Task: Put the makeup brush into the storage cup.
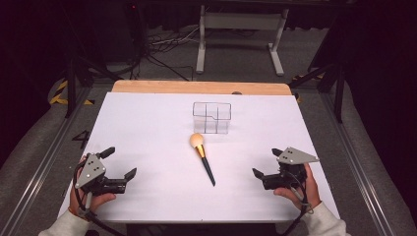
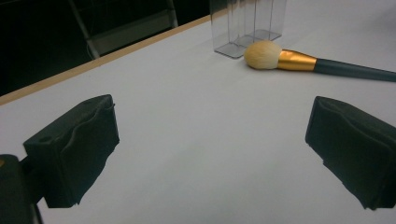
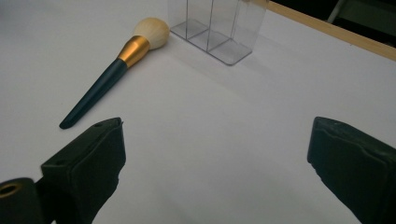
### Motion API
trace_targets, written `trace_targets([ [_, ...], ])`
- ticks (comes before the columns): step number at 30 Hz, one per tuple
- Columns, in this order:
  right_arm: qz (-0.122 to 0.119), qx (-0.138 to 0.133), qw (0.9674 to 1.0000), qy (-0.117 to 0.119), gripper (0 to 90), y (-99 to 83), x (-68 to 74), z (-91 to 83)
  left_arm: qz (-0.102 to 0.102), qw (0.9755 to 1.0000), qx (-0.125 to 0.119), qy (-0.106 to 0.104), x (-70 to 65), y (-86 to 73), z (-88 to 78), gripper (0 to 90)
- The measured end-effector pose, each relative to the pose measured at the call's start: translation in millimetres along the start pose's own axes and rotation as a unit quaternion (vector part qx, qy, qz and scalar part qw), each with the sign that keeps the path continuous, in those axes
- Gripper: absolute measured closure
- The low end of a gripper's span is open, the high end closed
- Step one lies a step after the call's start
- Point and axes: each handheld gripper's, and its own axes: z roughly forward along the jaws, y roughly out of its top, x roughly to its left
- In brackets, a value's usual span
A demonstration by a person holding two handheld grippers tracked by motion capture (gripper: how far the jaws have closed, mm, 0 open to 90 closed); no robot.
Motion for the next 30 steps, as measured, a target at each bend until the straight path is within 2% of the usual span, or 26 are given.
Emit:
trace_targets([
  [1, -0.001, 0.008, 0.9998, 0.016, 3.9, 6.1, 2.3, 3.7, -0.003, 1.0, 0.0, 0.001, 0.2, 0.0, 0.7, 3.2],
  [6, -0.02, 0.063, 0.9975, 0.028, 6.9, 33.7, 18.5, 23.9, -0.007, 0.9999, 0.013, 0.001, 1.9, -2.1, 2.4, 3.1],
  [9, -0.012, 0.095, 0.9943, 0.047, 7.1, 49.7, 24.2, 38.0, 0.001, 0.9999, 0.007, 0.014, 1.1, -1.7, 0.5, 4.3],
  [13, -0.013, 0.137, 0.9885, 0.062, 9.2, 68.5, 32.9, 61.8, -0.002, 1.0, 0.003, 0.006, 1.7, -1.9, 0.3, 3.6],
  [14, -0.013, 0.137, 0.9885, 0.062, 9.2, 68.5, 32.9, 61.8, -0.002, 1.0, 0.003, 0.006, 1.7, -1.9, 0.3, 3.6],
  [17, -0.004, 0.17, 0.9832, 0.067, 10.4, 81.2, 41.2, 83.3, -0.001, 1.0, 0.001, 0.004, 1.6, -1.8, -0.1, 3.6],
  [22, -0.002, 0.228, 0.9712, 0.07, 11.4, 95.5, 53.1, 116.9, -0.001, 1.0, 0.003, 0.005, 1.9, -2.2, 0.3, 3.8],
  [26, 0.0, 0.242, 0.9678, 0.071, 12.6, 109.9, 61.9, 140.1, 0.005, 0.9999, 0.012, 0.004, -0.8, -2.1, 3.4, 3.4],
  [28, 0.011, 0.256, 0.9636, 0.077, 13.2, 112.2, 64.7, 151.2, 0.006, 0.9998, 0.017, 0.002, -1.3, -2.3, 4.6, 3.4],
  [29, 0.011, 0.256, 0.9636, 0.077, 13.2, 112.2, 64.7, 151.2, 0.006, 0.9998, 0.017, 0.002, -1.3, -2.3, 4.6, 3.5],
  [30, 0.012, 0.271, 0.9595, 0.076, 16.0, 112.2, 66.0, 163.0, 0.006, 0.9998, 0.019, 0.002, -1.6, -2.6, 5.1, 3.6],
])
